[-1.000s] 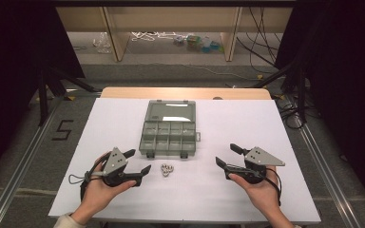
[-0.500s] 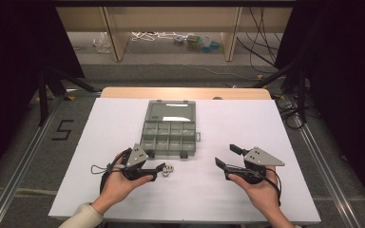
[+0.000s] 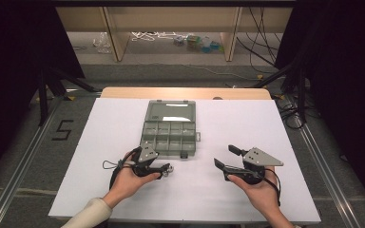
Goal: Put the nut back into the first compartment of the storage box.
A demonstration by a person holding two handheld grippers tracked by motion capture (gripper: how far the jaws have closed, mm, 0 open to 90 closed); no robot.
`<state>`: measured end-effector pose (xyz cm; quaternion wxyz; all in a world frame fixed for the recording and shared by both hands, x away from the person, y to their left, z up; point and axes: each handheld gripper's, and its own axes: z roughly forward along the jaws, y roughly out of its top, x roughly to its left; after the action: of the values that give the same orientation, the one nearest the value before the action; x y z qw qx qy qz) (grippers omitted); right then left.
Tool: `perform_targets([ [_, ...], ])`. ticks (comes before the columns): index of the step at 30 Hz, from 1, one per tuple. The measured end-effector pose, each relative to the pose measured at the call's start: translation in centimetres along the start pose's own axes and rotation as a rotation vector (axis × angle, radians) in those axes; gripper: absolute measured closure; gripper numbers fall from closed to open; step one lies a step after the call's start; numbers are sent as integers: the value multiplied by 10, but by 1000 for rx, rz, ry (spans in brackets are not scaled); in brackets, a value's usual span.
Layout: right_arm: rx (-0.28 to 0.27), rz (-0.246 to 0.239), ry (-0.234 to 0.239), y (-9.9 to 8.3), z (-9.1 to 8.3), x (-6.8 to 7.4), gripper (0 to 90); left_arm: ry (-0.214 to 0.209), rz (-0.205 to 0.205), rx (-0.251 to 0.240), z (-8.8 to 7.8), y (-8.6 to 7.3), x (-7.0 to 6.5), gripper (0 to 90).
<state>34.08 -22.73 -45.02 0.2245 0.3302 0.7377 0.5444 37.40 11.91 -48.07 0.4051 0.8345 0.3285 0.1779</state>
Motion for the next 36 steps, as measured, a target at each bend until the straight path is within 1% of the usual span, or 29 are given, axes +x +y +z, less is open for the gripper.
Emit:
perform_targets([
  [1, 0, 1, 0, 0, 0, 0, 269, -2, -5, 1, 1, 0, 0, 411],
  [2, -1, -1, 1, 0, 0, 0, 270, -16, -3, 12, 1, 0, 1, 414],
  [3, -15, 11, 12, 0, 2, 1, 270, -4, 1, 8, 2, 0, 0, 413],
  [4, -16, 10, 15, 0, 2, 1, 271, -9, 12, 13, 3, 0, 1, 413],
  [5, -13, 8, 14, 0, 2, 2, 272, 4, 23, 21, 3, -1, 1, 412],
  [6, -15, 6, 13, -1, 2, 2, 272, -10, 18, 23, 4, -1, 2, 412],
  [7, -15, 6, 13, -1, 2, 2, 272, -3, 10, 23, 5, -1, 1, 412],
  [9, -13, 5, 12, 0, 2, 2, 273, -6, -2, 25, 7, -2, 2, 412],
  [10, -11, 6, 12, 0, 2, 2, 274, 0, 0, 29, 7, -3, 2, 412],
  [12, -13, 6, 11, -1, 2, 2, 274, -3, 11, 33, 8, -3, 4, 416],
  [14, -7, 9, 13, 0, 2, 2, 274, 0, -10, 36, 9, -4, 3, 417],
  [15, -11, 9, 13, 0, 2, 2, 274, -8, -8, 40, 9, -3, 4, 419],
  [16, -11, 7, 12, 0, 2, 2, 274, -7, -10, 36, 10, -4, 4, 421],
  [18, 10, -2, -1, 1, 0, 1, 275, -13, -15, 38, 10, -3, 3, 425],
  [19, 9, -2, -1, 1, 0, 2, 276, -15, -3, 41, 10, -3, 4, 429],
  [20, 10, -1, 1, 1, 0, 2, 276, -14, -6, 45, 10, -3, 4, 431],
  [22, 5, -3, -1, 0, 0, 1, 276, -16, -27, 49, 11, -3, 3, 433],
  [23, 11, -2, 0, 1, 0, 1, 277, -18, -18, 53, 11, -3, 5, 435],
  [25, 1, 0, 0, 0, 0, 2, 277, -22, -15, 57, 11, -2, 5, 439],
  [27, 6, -3, 1, 1, 0, 2, 277, -26, -29, 59, 12, -1, 5, 444],
  [28, -2, -6, -3, 0, 1, 2, 277, -23, -27, 64, 12, -1, 5, 447],
  [29, 2, -2, -1, 0, 1, 2, 277, -21, -30, 68, 12, -1, 5, 452],
  [30, 2, -2, 0, 0, 1, 2, 277, -22, -18, 76, 12, -1, 6, 463],
  [31, 2, -3, 0, 0, 1, 2, 278, -10, -8, 86, 12, 0, 6, 476],
  [32, 2, -3, -1, 0, 1, 2, 278, -18, -31, 84, 13, -1, 6, 483],
  [33, 2, -4, -1, 0, 1, 2, 278, -17, -27, 81, 14, 0, 6, 486],
  [34, -2, -22, -4, 1, 1, 1, 278, -18, -34, 85, 14, 0, 5, 491],
  [35, -3, -21, -4, 1, 0, 1, 278, -18, -30, 90, 14, 0, 6, 493],
  [36, 3, -1, -1, 1, 0, 2, 278, -19, -32, 92, 14, 1, 6, 496],
])
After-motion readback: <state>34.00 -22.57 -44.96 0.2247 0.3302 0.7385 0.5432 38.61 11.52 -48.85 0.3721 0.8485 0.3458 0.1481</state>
